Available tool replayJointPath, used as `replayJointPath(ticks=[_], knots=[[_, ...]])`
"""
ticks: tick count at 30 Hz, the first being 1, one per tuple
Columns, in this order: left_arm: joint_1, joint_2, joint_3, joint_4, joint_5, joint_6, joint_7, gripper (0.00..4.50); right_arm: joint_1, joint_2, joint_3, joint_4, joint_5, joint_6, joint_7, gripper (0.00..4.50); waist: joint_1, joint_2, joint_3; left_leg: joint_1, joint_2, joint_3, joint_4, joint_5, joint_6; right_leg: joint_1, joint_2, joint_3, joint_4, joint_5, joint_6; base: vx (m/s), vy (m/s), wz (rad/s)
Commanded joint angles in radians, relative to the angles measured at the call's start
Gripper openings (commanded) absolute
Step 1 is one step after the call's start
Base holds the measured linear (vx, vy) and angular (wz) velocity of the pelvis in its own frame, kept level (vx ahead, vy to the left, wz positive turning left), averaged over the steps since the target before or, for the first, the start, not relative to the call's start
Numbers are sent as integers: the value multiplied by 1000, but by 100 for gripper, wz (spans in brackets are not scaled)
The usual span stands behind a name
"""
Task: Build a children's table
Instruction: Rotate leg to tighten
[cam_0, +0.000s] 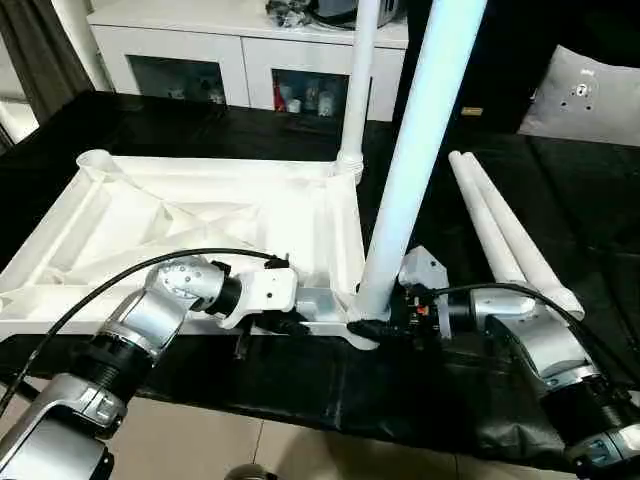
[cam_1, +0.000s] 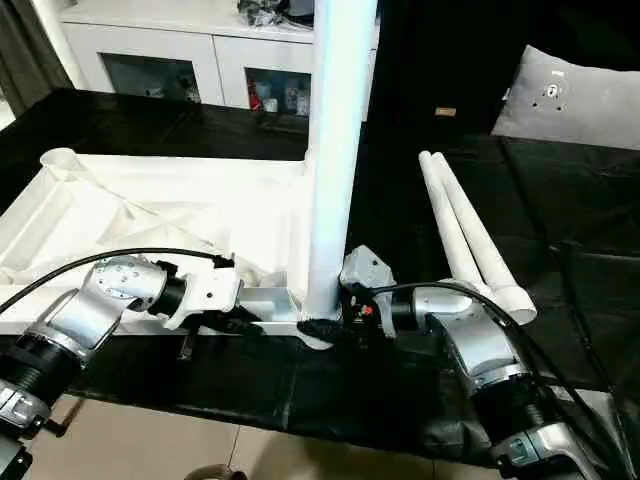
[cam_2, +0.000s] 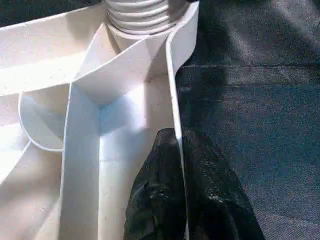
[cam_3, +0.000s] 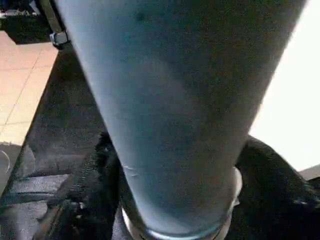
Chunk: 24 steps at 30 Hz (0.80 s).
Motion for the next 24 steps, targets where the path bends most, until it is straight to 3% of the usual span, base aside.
replayJointPath(ticks=[1,3,7,11,15,17,19,24], knots=[[4,-6,-41,-2,11,-14,-36,0,0,7,-2,1,14,14,28,285,-5,-7,-58,18,56,-12,-56,-128,56,32,-83,42,-58,18,-244,0,0,0],[16,-12,-29,-18,-12,13,-39,0,10,9,-1,3,26,29,36,277,-4,-3,-58,19,57,-13,-56,-132,53,32,-83,41,-57,15,-246,0,0,0],[49,-26,2,-63,-45,99,-9,0,35,32,-21,-12,66,82,13,273,-6,-5,-57,19,58,-13,-58,-141,49,32,-83,41,-57,13,-255,0,0,0],[80,-58,37,-107,-66,196,61,0,53,82,-14,-3,37,143,-94,272,-11,-4,-52,20,56,-15,-63,-171,37,29,-83,42,-65,-47,-245,0,0,0],[89,-125,80,-163,-75,343,184,0,34,204,-60,67,12,207,-305,271,-36,-5,-38,24,52,-23,-77,-305,-27,22,-87,46,-85,-295,-207,0,0,0],[84,-148,87,-167,-66,368,227,0,18,234,-81,95,13,220,-360,270,-50,-5,-38,24,51,-26,-79,-332,-43,19,-88,47,-90,-350,-186,0,0,0],[73,-214,106,-180,-59,431,318,0,-23,298,-132,170,14,237,-488,270,-64,-2,-38,25,49,-27,-77,-348,-49,15,-88,47,-94,-372,-182,0,0,0],[30,-333,104,-141,1,478,475,0,-85,364,-170,304,-41,191,-696,270,-74,-2,-38,28,47,-28,-73,-359,-45,8,-88,48,-104,-393,-169,0,0,0]])
